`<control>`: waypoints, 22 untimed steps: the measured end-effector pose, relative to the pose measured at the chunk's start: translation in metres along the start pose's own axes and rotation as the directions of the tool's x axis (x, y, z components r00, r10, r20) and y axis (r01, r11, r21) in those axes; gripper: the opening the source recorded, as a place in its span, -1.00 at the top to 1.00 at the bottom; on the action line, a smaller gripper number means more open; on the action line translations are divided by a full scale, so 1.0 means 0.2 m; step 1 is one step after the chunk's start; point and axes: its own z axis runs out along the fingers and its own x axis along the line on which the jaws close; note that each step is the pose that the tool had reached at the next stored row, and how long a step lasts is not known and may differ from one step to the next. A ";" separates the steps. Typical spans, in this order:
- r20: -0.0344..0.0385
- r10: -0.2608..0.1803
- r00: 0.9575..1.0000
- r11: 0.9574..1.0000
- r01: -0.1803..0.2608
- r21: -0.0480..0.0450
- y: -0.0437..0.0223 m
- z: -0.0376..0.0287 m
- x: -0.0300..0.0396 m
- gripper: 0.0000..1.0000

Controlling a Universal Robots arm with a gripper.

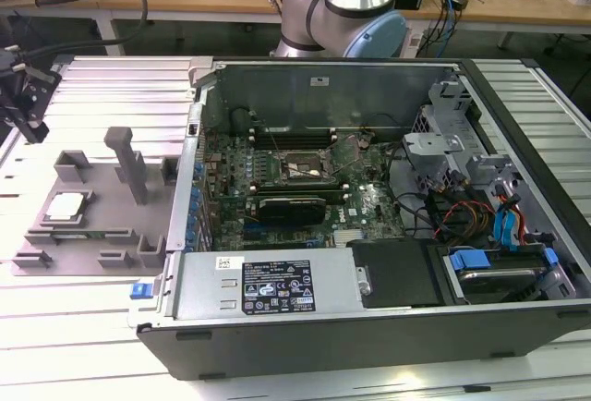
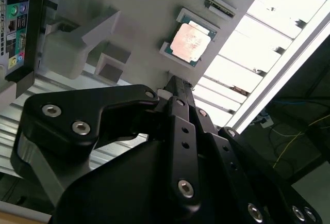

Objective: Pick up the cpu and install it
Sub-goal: 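Pick up the cpu and move it towards the insertion slot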

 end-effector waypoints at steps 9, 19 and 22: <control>0.000 0.000 1.000 1.000 0.000 0.000 -0.003 0.060 0.002 0.79; 0.000 0.000 1.000 1.000 0.000 0.000 -0.006 0.108 0.003 0.79; 0.000 0.000 1.000 1.000 0.000 0.000 -0.006 0.121 0.003 0.79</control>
